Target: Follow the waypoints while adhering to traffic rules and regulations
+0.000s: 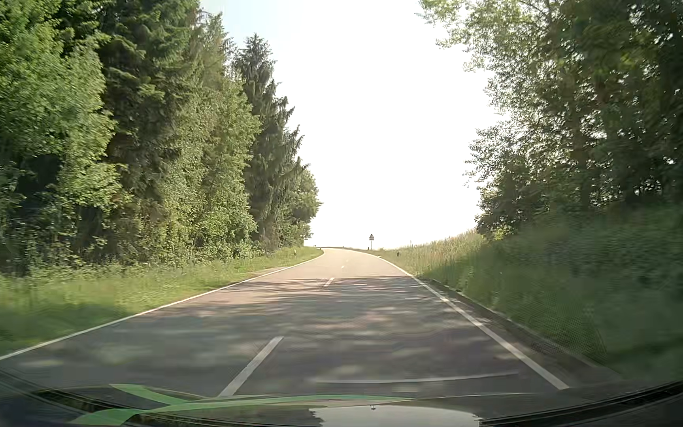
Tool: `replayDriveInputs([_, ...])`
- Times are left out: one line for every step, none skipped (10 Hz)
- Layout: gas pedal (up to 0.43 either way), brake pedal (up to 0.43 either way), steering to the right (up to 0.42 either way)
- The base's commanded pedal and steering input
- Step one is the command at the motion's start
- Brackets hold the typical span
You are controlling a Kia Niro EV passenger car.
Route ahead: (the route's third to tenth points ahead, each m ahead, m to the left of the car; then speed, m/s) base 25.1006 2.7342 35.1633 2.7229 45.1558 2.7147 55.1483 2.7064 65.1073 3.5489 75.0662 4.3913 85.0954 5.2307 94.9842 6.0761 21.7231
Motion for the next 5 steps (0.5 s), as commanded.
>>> replayDriveInputs([0.311, 0.000, -0.008])
replayDriveInputs([0.311, 0.000, -0.008])
replayDriveInputs([0.311, 0.000, -0.008])
replayDriveInputs([0.311, 0.000, -0.008])
replayDriveInputs([0.311, 0.000, -0.007])
